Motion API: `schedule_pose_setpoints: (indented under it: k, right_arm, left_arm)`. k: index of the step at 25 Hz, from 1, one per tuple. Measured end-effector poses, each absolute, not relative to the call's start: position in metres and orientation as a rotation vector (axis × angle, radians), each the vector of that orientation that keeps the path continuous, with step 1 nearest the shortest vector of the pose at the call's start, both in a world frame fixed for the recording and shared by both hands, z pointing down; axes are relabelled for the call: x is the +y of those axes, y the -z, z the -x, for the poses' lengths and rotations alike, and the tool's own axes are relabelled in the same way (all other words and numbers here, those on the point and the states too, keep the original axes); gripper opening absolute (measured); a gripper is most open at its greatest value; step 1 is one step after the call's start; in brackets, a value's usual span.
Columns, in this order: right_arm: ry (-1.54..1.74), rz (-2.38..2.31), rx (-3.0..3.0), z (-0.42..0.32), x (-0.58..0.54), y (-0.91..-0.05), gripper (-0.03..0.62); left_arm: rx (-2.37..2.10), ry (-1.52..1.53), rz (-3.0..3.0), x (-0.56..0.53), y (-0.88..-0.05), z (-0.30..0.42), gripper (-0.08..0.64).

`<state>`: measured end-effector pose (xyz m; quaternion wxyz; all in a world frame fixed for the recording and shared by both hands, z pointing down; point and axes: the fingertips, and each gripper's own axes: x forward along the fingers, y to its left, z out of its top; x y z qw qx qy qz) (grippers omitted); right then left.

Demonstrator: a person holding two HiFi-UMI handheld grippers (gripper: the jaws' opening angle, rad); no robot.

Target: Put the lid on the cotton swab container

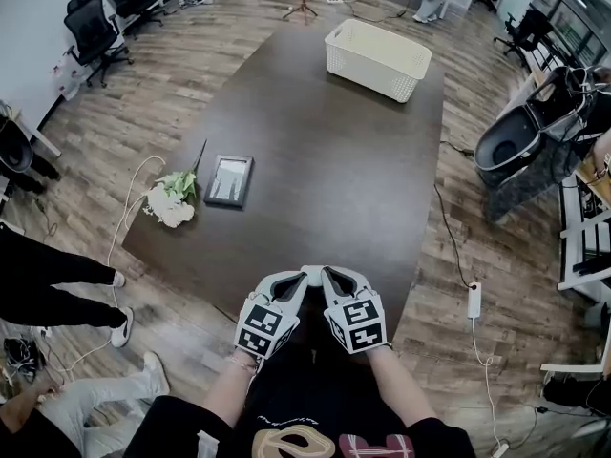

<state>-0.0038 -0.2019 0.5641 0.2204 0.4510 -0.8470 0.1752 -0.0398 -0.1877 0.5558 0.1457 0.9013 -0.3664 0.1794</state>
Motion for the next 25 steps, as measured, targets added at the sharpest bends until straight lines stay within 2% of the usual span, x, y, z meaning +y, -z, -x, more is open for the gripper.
schedule_pose_setpoints:
  k: [25]
  right_arm:
    - [-0.473,-1.358,-2.261,-0.0002,-0.1956,-0.5604,0.008]
  left_arm:
    - [-1.208,-0.591,-2.57,-0.1871,-0.5555,0.0364,0.006]
